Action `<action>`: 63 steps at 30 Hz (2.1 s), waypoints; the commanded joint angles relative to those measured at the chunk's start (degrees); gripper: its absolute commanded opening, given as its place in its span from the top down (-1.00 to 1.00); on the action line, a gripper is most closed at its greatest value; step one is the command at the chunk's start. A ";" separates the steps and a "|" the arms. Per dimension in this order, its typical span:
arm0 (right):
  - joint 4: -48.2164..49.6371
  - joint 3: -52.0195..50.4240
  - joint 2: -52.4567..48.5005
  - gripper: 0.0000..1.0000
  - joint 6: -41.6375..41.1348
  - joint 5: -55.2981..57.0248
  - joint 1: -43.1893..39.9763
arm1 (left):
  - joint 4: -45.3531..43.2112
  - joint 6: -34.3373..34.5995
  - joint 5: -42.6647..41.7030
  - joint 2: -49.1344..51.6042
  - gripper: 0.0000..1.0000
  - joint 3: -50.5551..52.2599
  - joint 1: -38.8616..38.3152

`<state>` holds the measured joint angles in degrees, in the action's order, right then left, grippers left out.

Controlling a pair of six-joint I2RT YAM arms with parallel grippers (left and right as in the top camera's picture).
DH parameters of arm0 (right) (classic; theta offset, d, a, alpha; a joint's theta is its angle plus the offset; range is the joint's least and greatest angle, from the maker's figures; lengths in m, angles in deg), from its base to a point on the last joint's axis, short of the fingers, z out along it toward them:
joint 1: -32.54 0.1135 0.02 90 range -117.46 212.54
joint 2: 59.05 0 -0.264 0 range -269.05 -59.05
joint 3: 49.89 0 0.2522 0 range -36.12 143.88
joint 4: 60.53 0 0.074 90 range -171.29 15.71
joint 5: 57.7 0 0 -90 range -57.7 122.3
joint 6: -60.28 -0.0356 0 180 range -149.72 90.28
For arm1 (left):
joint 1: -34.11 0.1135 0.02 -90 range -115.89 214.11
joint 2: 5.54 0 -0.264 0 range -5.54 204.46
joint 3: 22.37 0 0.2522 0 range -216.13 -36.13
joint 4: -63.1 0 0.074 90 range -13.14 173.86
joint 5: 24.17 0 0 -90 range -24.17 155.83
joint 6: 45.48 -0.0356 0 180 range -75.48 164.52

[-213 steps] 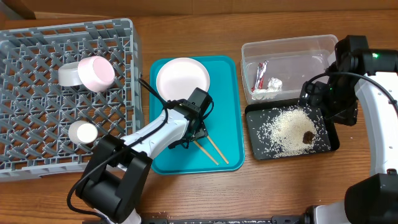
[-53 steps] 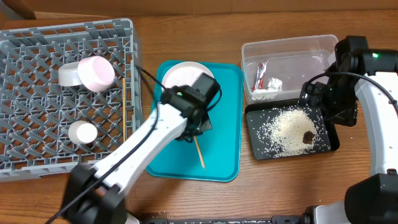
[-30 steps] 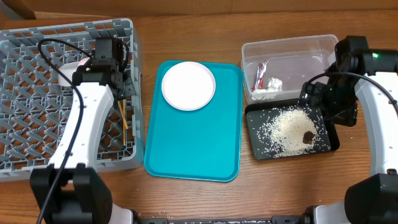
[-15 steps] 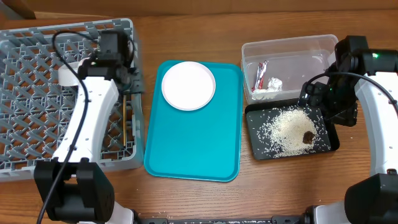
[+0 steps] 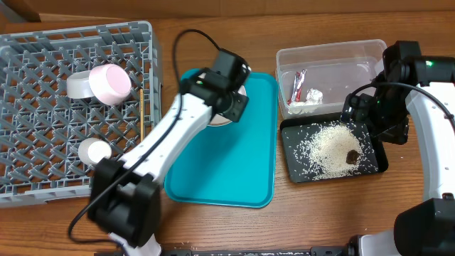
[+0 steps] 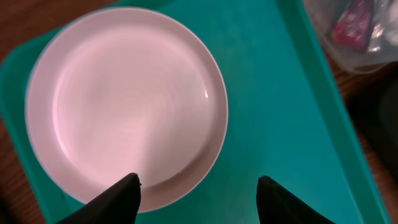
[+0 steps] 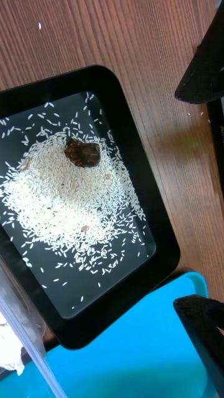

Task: Sort waste into correct bins and load items into the dishwasher
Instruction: 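Grasp the edge of the white plate on the tray with the left gripper, then carry the white plate with the left gripper and stand it in the rack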

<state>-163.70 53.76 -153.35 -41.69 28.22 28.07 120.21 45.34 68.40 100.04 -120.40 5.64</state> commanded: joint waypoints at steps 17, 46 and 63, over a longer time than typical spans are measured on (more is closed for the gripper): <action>0.31 0.22 0.44 -1.00 -0.04 -0.07 -0.15 | 2.19 -0.39 -3.08 12.92 0.70 -0.96 -2.29; 0.15 0.22 0.44 -1.00 -0.04 -0.07 -0.15 | 18.43 8.55 -9.84 -4.90 0.91 -24.65 11.30; 0.13 0.22 0.44 -1.00 -0.04 -0.07 -0.15 | 22.21 0.37 -49.16 4.85 0.92 -24.09 37.16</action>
<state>-163.74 53.76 -153.35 -41.69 28.20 28.07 141.61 48.36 26.70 101.37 -144.40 41.07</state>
